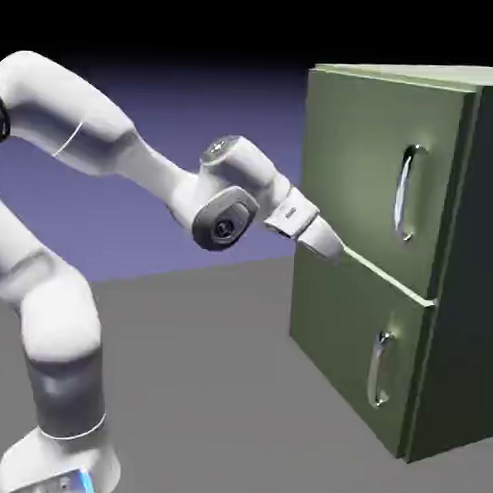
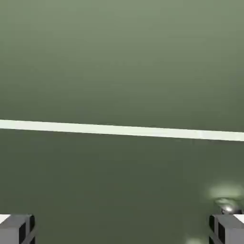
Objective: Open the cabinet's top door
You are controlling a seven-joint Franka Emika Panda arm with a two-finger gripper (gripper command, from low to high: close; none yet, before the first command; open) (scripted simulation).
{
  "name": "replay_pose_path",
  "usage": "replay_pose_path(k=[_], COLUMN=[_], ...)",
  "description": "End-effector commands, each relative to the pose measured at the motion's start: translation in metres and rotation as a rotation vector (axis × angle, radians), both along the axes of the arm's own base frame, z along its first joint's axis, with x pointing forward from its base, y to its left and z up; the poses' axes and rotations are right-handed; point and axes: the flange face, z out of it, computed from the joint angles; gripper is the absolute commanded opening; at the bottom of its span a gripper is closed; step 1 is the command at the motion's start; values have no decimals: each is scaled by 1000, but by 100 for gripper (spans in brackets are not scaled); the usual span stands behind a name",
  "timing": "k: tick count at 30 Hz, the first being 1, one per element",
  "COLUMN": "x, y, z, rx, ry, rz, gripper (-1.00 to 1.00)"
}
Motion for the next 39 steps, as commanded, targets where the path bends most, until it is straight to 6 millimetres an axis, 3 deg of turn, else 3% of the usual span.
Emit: replay_pose_path(k=[1, 11, 20, 29, 39], x=[0, -5, -16, -26, -32], y=[2, 16, 16, 5, -20], z=[5, 52, 82, 100, 105], rx=[-3, -25, -37, -38, -24], ry=[-11, -130, -243, -359, -486], rz=[4, 31, 38, 34, 22], gripper=[100, 100, 100, 100, 100])
